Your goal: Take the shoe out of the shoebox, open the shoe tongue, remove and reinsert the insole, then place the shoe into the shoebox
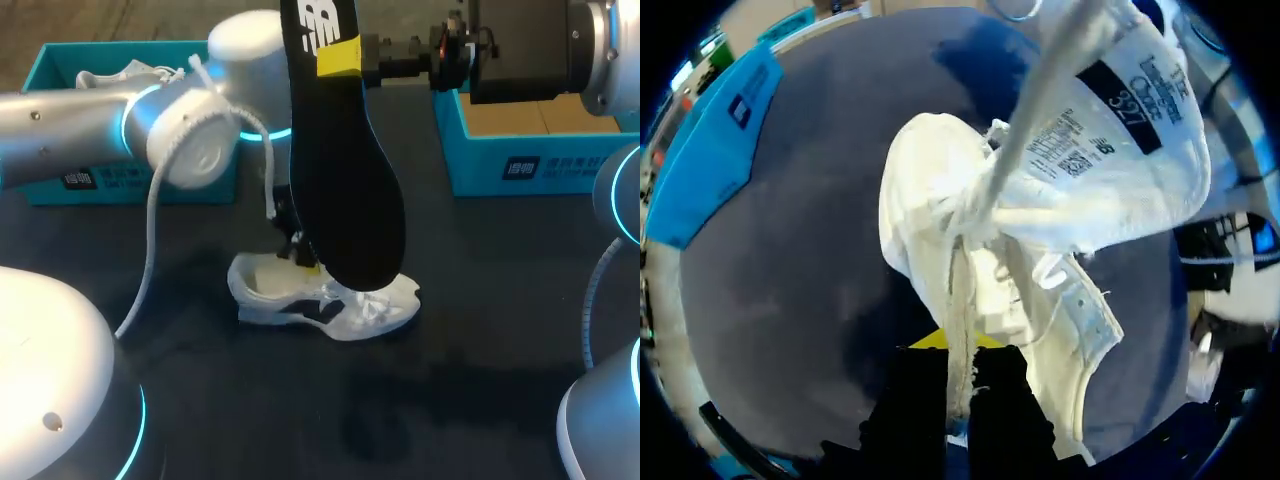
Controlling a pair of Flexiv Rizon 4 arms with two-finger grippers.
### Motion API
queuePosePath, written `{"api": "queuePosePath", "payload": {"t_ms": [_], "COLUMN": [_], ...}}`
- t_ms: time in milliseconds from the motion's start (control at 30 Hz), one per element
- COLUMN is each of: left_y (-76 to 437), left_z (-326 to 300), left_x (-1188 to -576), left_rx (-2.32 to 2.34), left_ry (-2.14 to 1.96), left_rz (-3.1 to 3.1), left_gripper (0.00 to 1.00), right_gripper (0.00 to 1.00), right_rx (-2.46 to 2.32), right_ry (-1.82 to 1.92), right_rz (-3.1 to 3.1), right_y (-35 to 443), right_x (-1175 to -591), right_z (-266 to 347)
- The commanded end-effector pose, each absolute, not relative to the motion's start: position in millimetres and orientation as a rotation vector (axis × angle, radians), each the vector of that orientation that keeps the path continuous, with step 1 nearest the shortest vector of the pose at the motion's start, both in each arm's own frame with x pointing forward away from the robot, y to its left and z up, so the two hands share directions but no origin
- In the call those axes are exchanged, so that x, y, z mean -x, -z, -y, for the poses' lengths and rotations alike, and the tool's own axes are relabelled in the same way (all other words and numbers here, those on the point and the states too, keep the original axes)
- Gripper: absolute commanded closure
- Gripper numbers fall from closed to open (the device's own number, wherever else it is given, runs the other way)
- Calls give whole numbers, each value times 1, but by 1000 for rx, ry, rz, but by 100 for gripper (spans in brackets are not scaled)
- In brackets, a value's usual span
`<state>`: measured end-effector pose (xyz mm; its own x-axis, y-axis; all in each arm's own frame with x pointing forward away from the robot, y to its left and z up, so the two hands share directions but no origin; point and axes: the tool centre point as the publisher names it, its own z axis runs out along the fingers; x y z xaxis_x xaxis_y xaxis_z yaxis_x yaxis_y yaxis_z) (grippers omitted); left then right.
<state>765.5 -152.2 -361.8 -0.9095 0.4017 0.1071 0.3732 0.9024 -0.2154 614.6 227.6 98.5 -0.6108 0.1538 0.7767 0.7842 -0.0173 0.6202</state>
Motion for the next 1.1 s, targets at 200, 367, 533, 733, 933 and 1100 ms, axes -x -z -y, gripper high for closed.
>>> {"api": "queuePosePath", "payload": {"t_ms": [200, 367, 533, 733, 933, 1100], "left_y": [343, 339, 333, 323, 323, 323], "left_z": [165, 170, 177, 184, 184, 184], "left_x": [-787, -788, -788, -787, -787, -787], "left_rx": [1026, 1309, 1581, 1765, 1765, 1765], "left_ry": [-128, -53, -24, -18, -18, -18], "left_rz": [2589, 2354, 2163, 2001, 2001, 2001], "left_gripper": [100, 100, 100, 100, 100, 100], "right_gripper": [100, 100, 100, 100, 100, 100], "right_rx": [978, 978, 978, 978, 978, 978], "right_ry": [1672, 1672, 1672, 1672, 1672, 1672], "right_rz": [1770, 1770, 1770, 1770, 1770, 1770], "right_y": [-98, -98, -98, -98, -98, -98], "right_x": [-616, -616, -616, -616, -616, -616], "right_z": [-232, -232, -232, -232, -232, -232]}}
